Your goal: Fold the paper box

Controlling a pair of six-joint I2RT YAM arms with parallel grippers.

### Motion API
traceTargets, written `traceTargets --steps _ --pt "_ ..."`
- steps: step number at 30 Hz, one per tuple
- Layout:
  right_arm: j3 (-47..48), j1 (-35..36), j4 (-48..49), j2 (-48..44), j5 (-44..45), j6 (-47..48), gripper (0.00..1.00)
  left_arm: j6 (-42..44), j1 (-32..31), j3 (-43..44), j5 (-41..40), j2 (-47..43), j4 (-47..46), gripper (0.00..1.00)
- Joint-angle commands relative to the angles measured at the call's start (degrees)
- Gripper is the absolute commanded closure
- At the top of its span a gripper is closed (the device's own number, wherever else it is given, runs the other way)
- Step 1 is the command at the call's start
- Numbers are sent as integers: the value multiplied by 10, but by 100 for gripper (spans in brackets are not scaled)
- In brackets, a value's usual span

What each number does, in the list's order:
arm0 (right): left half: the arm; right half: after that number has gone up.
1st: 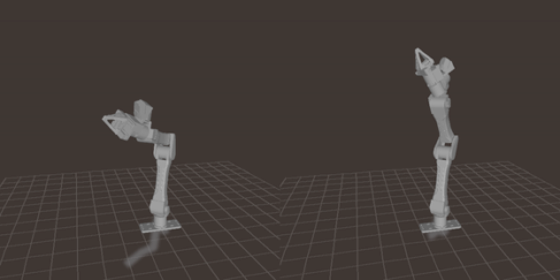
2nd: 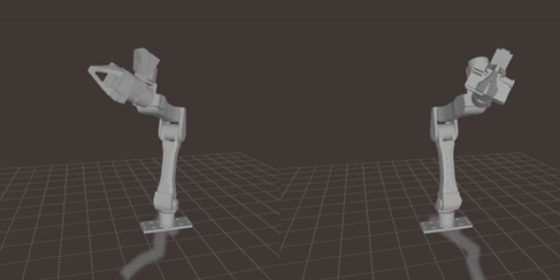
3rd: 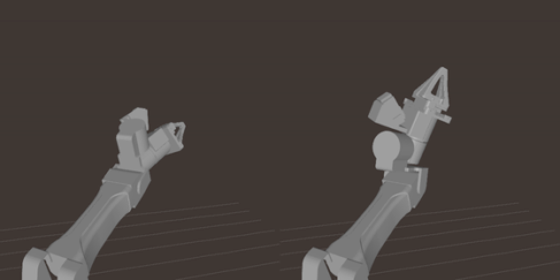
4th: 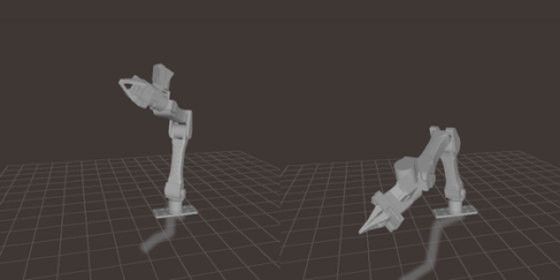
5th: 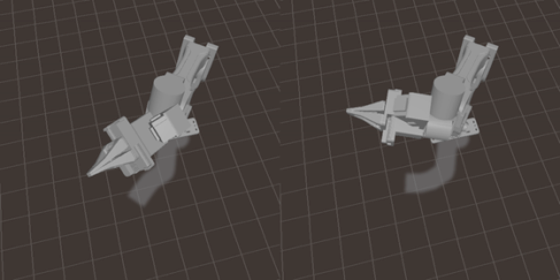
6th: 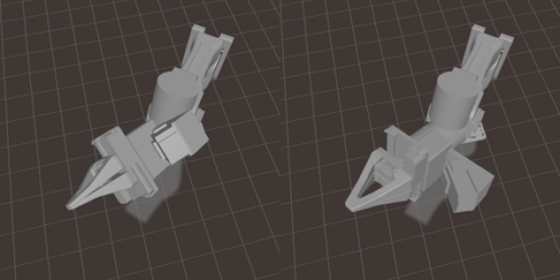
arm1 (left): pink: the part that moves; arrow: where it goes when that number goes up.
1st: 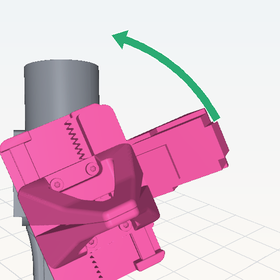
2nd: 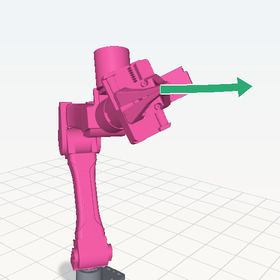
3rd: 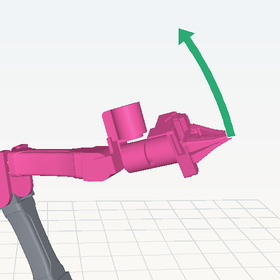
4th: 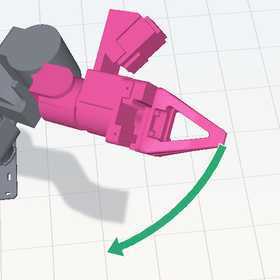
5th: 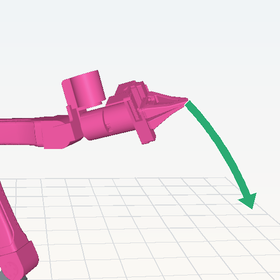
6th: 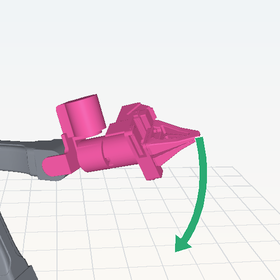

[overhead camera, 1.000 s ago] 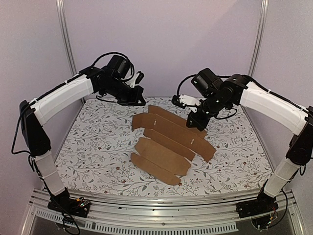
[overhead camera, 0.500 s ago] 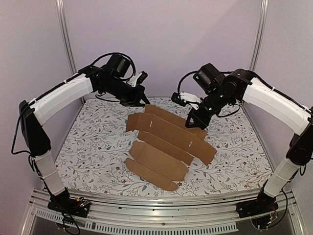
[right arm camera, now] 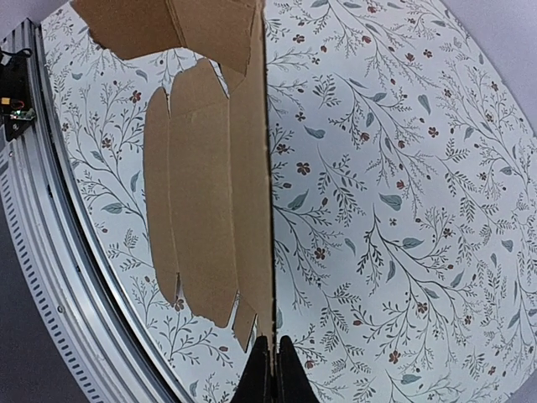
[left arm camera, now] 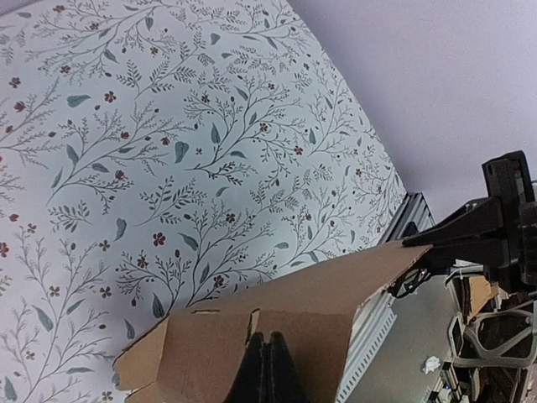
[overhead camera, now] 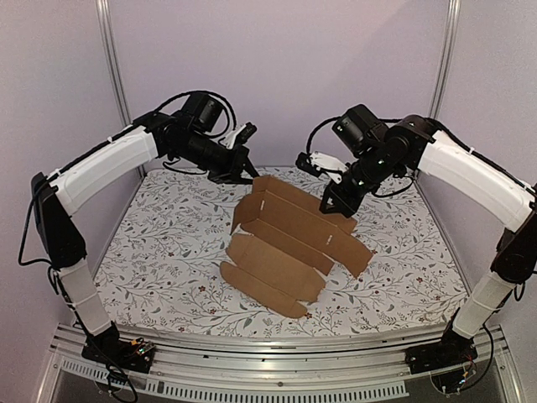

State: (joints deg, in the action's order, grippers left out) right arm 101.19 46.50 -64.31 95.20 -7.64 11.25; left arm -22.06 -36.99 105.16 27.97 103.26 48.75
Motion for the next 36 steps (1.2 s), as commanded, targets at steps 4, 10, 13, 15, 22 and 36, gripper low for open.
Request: traceTargets --steps 4,10,13,15,22,36 --pt "29 2 1 9 23 -16 100 2 -12 -5 15 -23 14 100" --pt "32 2 1 8 19 -17 100 0 -23 3 21 -14 11 100" --pt "32 2 1 6 15 -18 100 -5 -25 8 27 -9 5 100" --pt "32 2 1 5 16 -20 100 -8 -28 14 33 -5 2 100" --pt "31 2 1 -1 10 -22 100 -15 -35 26 43 8 -12 100" --pt "16 3 10 -18 1 -31 100 -19 -37 42 15 33 -28 100"
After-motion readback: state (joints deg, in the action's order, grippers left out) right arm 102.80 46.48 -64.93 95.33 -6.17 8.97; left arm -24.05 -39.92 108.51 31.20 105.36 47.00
